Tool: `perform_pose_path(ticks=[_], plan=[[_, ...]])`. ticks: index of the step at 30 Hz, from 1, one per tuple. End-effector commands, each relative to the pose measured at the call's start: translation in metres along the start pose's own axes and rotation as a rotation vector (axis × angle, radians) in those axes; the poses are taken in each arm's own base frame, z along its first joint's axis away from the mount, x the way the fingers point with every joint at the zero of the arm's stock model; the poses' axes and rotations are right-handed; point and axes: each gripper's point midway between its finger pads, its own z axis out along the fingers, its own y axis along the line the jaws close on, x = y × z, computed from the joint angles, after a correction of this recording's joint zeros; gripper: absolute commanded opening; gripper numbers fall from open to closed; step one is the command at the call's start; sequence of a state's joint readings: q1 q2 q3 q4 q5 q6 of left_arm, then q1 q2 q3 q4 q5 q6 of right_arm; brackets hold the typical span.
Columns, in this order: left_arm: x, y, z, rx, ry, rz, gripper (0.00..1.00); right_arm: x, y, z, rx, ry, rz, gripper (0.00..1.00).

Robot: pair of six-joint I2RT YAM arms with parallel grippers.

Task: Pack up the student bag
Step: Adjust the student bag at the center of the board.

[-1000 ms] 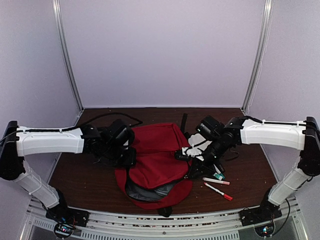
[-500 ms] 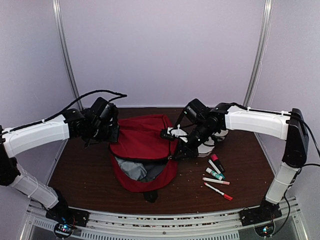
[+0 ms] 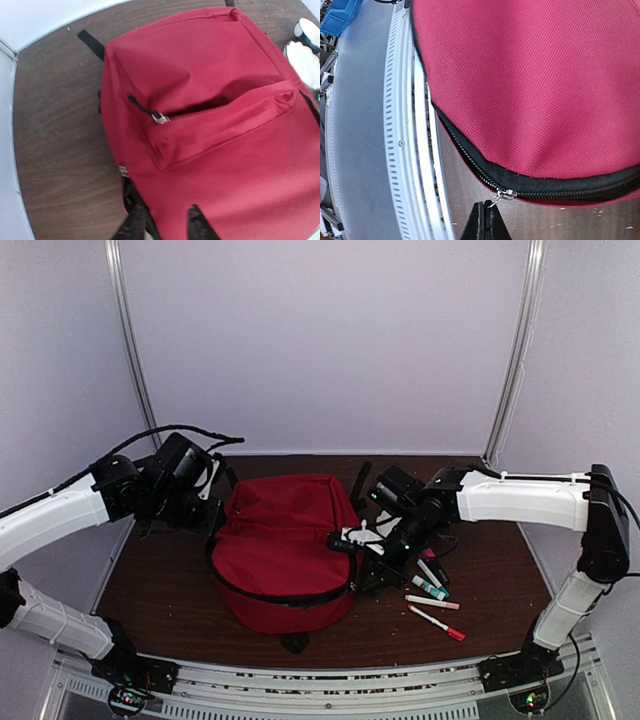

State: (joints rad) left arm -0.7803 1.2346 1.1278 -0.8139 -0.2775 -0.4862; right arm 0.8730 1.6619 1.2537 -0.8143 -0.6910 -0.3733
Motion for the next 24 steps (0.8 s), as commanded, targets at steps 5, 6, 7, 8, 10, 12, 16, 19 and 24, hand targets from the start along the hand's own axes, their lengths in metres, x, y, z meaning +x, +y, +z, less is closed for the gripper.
perform_pose_path(ticks=[5, 6, 7, 8, 10, 12, 16, 19, 24], plan=[[0.013, 0.001, -0.052, 0.079, -0.162, -0.179, 0.4, -0.005, 0.063, 0.032, -0.204, 0.042, 0.032, 0.0], [0.017, -0.004, -0.055, 0.098, -0.162, -0.174, 0.4, -0.008, 0.072, 0.039, -0.224, 0.044, 0.023, 0.0], [0.021, -0.014, -0.059, 0.128, -0.163, -0.151, 0.4, -0.015, 0.08, 0.045, -0.242, 0.041, 0.012, 0.0], [0.023, -0.021, -0.061, 0.147, -0.163, -0.128, 0.4, -0.021, 0.088, 0.052, -0.261, 0.042, 0.006, 0.0], [0.029, -0.034, -0.066, 0.178, -0.15, -0.085, 0.4, -0.04, 0.105, 0.066, -0.307, 0.033, -0.004, 0.0], [0.034, -0.048, -0.071, 0.215, -0.134, -0.071, 0.39, -0.068, 0.121, 0.074, -0.359, 0.002, -0.003, 0.0], [0.049, -0.059, -0.079, 0.236, -0.139, -0.127, 0.38, -0.103, 0.132, 0.073, -0.444, -0.066, 0.053, 0.16], [0.065, -0.063, -0.08, 0.251, -0.133, -0.176, 0.38, -0.096, 0.127, 0.05, -0.419, -0.088, 0.004, 0.34], [0.089, -0.092, -0.073, 0.307, -0.045, -0.162, 0.41, -0.054, 0.118, 0.006, -0.354, -0.09, -0.123, 0.4]])
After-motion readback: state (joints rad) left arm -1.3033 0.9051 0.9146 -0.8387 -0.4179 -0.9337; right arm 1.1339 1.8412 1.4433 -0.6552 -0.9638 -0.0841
